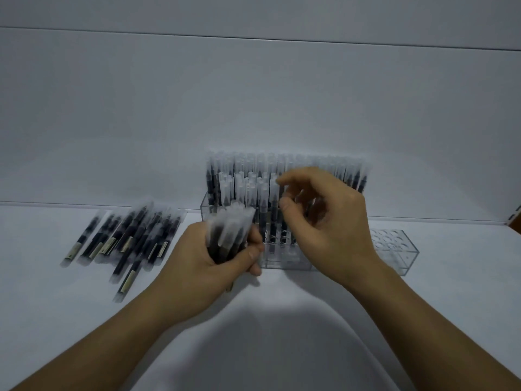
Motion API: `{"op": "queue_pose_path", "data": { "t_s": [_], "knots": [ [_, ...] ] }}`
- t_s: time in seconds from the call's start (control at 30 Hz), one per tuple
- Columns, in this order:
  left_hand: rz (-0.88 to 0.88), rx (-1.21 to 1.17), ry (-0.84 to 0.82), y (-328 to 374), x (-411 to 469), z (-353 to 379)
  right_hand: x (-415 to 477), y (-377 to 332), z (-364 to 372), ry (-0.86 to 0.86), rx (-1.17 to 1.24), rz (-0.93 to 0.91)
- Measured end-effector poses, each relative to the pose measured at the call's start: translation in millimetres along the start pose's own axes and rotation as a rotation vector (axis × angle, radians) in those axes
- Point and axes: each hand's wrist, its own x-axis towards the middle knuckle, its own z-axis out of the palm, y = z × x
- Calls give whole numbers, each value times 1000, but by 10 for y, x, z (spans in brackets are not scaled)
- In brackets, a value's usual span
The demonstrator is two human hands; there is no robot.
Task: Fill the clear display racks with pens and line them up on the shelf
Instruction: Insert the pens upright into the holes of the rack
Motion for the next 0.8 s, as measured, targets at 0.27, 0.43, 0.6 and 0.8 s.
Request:
{"op": "queue_pose_path", "data": {
  "t_s": [0.27, 0.43, 0.6, 0.8],
  "knots": [
    [-139, -241, -4, 4, 17, -1, -99, -71, 62, -192, 346, 222],
    [-138, -222, -97, 12, 1, 26, -87, -63, 93, -227, 331, 230],
    [-131, -267, -121, -17, -2, 24, -51, -70, 67, -234, 476, 296],
    [-40, -235, 115, -23, 33, -25, 90, -86, -140, -95, 705, 398]
  ]
}}
